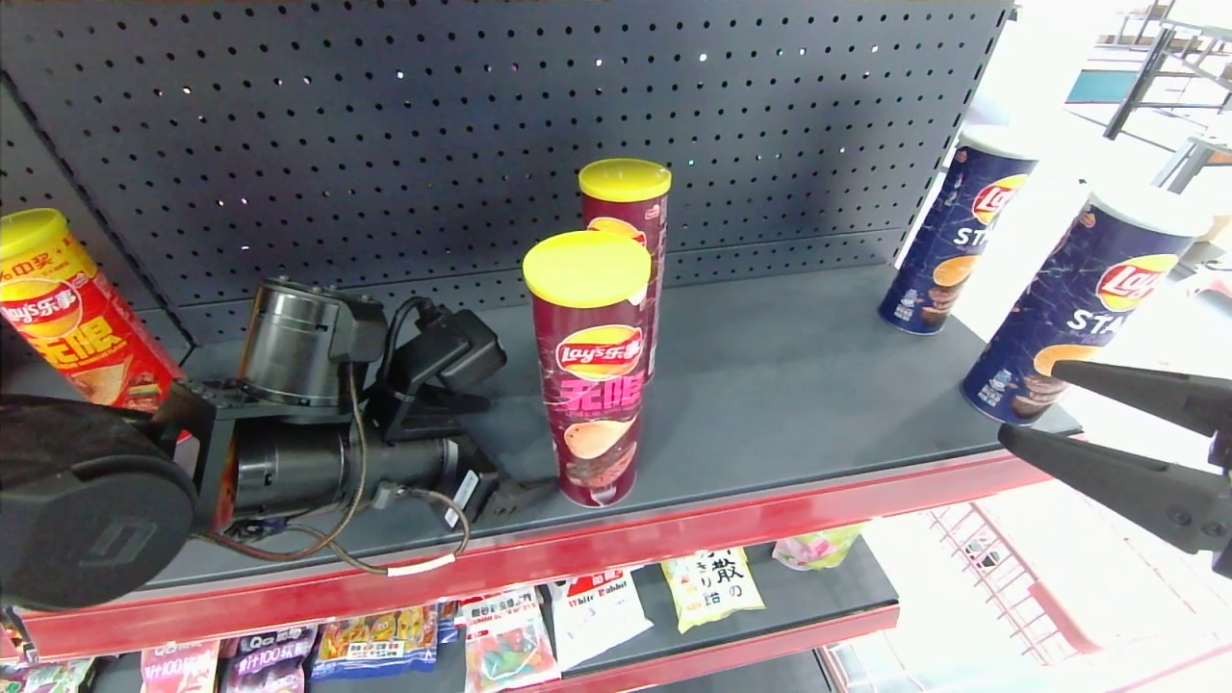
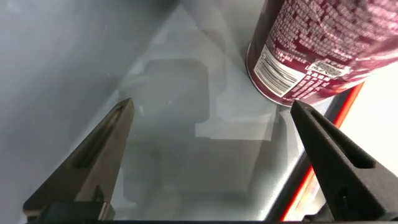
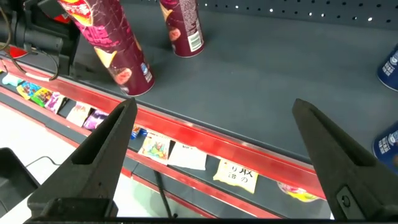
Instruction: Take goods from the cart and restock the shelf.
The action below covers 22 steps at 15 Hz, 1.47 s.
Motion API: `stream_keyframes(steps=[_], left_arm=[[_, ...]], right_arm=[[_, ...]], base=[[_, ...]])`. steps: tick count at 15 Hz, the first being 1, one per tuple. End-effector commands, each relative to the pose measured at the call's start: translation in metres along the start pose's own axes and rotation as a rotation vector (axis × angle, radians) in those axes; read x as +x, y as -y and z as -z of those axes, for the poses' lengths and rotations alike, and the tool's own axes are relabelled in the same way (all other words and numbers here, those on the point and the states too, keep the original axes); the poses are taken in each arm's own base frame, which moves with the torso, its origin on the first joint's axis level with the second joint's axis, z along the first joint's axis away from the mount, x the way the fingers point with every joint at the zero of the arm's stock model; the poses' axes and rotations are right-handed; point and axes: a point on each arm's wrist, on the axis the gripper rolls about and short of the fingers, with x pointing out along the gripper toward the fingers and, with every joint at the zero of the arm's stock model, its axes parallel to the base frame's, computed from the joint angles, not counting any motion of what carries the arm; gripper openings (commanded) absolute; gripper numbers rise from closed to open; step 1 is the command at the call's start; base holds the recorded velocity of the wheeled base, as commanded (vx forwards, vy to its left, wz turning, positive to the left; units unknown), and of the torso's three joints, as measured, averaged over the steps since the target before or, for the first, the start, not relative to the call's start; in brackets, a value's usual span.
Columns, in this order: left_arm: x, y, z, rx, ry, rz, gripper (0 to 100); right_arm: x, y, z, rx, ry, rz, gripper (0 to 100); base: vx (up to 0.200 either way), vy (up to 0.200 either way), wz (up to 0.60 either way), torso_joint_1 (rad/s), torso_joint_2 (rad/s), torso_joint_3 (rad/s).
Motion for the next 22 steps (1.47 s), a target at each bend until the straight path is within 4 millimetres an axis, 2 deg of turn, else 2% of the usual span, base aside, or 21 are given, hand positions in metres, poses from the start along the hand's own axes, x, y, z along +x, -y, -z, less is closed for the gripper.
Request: stream_keyframes(steps=[1, 22], left_arm=[[0.003, 0.000, -0.001, 0.001, -0.002, 0.002, 100], [0.018, 0.003, -0.016, 0.021, 0.026, 0.016, 100]], right_arm=[[0.001, 0.000, 0.001, 0.001, -0.005, -0.001, 100], [0.002, 0.000, 0.000, 0.001, -0.005, 0.001, 100]], base=[[0.000, 0.000, 0.00, 0.000, 0.00, 0.000], [0.000, 0.000, 0.00, 0.000, 0.00, 0.000]])
